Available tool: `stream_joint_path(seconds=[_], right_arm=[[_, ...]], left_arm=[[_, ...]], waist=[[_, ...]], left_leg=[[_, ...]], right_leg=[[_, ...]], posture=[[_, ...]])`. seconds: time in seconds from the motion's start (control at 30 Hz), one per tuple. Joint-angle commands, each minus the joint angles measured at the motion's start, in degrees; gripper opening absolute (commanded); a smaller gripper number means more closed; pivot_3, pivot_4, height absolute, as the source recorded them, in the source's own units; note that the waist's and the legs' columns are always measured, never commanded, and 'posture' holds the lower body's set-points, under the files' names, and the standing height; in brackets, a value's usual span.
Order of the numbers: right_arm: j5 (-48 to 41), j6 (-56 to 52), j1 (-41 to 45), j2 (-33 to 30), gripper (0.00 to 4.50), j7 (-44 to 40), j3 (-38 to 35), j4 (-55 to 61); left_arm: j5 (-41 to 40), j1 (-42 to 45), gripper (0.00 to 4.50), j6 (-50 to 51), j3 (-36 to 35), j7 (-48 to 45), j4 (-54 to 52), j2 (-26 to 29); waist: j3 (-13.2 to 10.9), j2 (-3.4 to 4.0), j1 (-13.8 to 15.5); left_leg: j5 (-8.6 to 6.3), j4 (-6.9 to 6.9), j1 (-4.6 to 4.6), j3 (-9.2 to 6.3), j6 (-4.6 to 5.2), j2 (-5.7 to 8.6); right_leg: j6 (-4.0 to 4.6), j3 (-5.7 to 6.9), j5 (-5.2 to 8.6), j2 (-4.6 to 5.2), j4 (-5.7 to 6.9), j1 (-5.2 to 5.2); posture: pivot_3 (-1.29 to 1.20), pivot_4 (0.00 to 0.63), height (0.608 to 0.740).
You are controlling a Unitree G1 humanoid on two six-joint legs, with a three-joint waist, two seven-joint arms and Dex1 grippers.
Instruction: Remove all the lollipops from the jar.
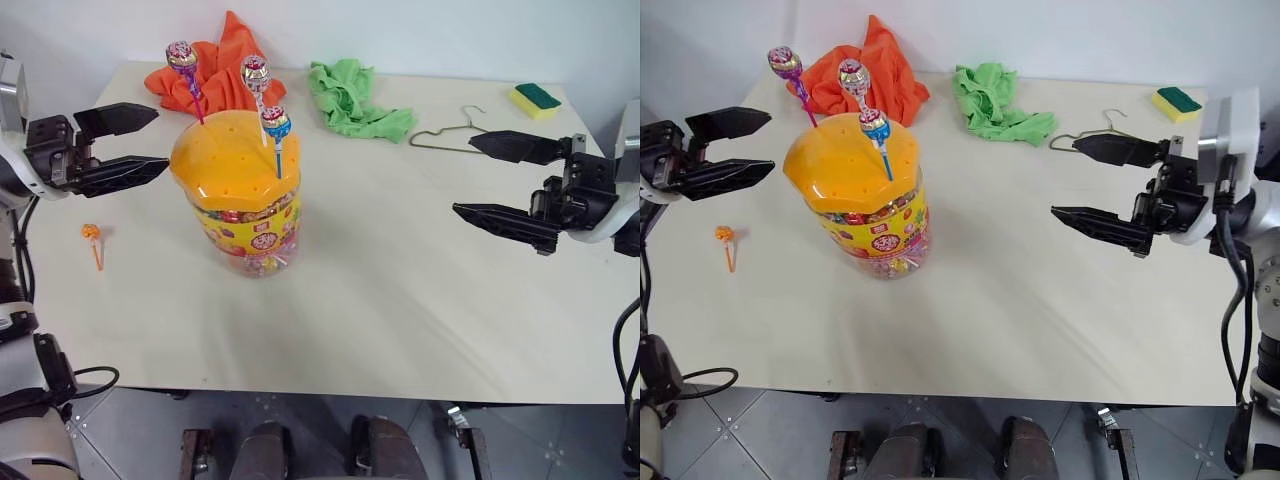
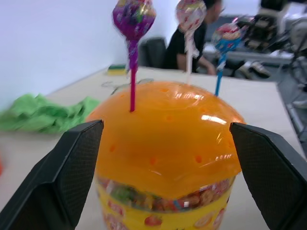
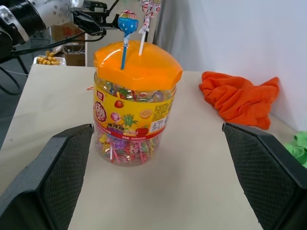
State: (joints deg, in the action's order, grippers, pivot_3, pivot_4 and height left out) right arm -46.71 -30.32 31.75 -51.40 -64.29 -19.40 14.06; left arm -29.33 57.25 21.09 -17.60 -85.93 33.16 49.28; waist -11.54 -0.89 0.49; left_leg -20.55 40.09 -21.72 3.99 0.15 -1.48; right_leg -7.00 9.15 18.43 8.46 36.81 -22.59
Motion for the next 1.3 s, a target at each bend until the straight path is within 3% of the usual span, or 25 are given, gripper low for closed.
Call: stream_joint_path(seconds=[0.03, 0.23, 0.33, 0.73, 0.93, 1.3], right_arm=[[-1.6, -0.1, -0.7, -1.4, 4.50, 0.8, -3.2, 2.7], [-2.4, -0.6, -2.4, -1.9, 4.50, 2.0, -4.8, 4.5], [-2.9, -1.1, -3.5, -2.1, 4.50, 3.0, -6.0, 5.8], [-4.0, -1.1, -6.3, -2.3, 4.50, 5.1, -7.8, 8.1], [-3.7, -0.5, -5.4, -2.3, 4.50, 4.9, -7.0, 7.3], [-3.0, 0.1, -3.5, -2.1, 4.50, 3.7, -5.5, 5.2]], left_arm=[[1.6, 5.8, 4.48, -4.8, 2.1, -0.8, 5.8, -2.1], [5.2, 13.7, 4.48, -9.8, 5.4, -1.2, 16.0, -5.5], [6.1, 15.4, 3.90, -11.0, 6.0, -1.2, 18.1, -5.9], [8.7, 19.0, 0.15, -11.0, 7.5, 0.2, 18.6, -5.2], [9.4, 22.1, 0.07, -8.5, 7.6, 2.6, 15.7, -4.9], [15.8, 28.0, 0.07, 5.9, 8.3, 25.0, 17.6, 1.3]], waist=[[0.0, 0.00, 0.1], [0.0, -0.01, 0.0], [0.0, -0.01, -0.5], [0.0, -0.01, -0.5], [0.0, -0.01, -0.3], [0.0, -0.01, -0.7]], left_leg=[[0.00, 0.00, 0.00, 0.00, 0.00, 0.00], [-0.02, 0.00, 0.00, 0.03, 0.03, 0.04], [-0.02, -0.02, 0.00, 0.02, 0.03, 0.03], [-0.02, -0.01, 0.00, 0.00, 0.04, 0.04], [-0.02, -0.01, -0.02, -0.01, 0.04, 0.05], [-0.02, -0.04, -0.01, -0.05, 0.04, 0.04]], right_leg=[[0.00, 0.00, 0.00, 0.00, -0.01, 0.00], [0.00, 0.00, 0.00, 0.01, 0.00, -0.01], [0.00, 0.03, 0.00, 0.01, 0.00, -0.02], [0.00, 0.02, 0.00, 0.03, 0.00, -0.01], [0.00, 0.02, 0.00, 0.04, 0.00, -0.01], [0.00, 0.01, 0.00, 0.04, 0.00, -0.03]], posture=[[0.00, 0.150, 0.740], [0.00, 0.150, 0.740], [0.00, 0.150, 0.740], [0.00, 0.150, 0.740], [0.00, 0.150, 0.740], [0.00, 0.150, 0.740]])
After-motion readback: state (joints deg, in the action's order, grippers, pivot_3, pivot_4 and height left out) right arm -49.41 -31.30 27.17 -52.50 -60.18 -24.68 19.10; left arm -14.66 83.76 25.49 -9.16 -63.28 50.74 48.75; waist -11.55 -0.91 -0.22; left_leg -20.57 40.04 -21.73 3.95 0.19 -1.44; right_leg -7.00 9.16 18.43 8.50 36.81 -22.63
